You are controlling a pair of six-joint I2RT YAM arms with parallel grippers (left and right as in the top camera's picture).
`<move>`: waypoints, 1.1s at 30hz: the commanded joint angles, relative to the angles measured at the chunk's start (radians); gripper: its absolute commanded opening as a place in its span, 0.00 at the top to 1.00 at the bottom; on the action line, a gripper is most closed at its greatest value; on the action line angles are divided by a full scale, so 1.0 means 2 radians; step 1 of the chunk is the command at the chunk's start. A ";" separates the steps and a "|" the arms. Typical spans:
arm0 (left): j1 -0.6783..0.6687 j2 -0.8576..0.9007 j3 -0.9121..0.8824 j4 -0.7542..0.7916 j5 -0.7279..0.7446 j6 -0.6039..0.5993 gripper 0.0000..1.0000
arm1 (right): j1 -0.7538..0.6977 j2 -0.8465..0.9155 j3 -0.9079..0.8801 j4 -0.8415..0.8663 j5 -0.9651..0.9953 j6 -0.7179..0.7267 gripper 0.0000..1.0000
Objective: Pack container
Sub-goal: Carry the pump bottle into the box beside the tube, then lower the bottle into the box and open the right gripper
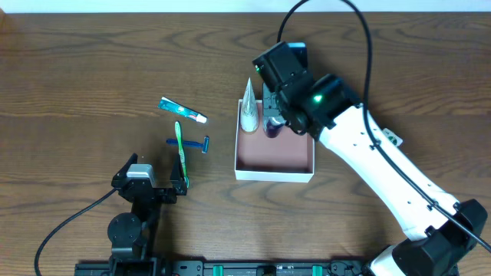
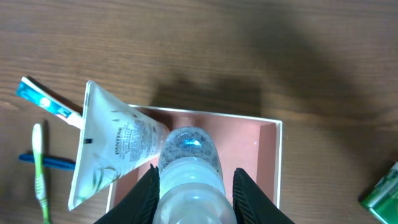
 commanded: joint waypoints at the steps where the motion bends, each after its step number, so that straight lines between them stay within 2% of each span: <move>1: 0.002 -0.002 -0.009 -0.017 0.007 0.007 0.02 | 0.006 -0.003 -0.020 0.023 0.031 0.010 0.99; 18: 0.002 -0.002 -0.009 -0.017 0.007 0.007 0.02 | 0.006 -0.003 -0.093 0.108 0.060 0.004 0.99; 33: 0.002 -0.002 -0.009 -0.017 0.007 0.007 0.02 | 0.006 0.000 -0.100 0.128 0.049 -0.003 0.99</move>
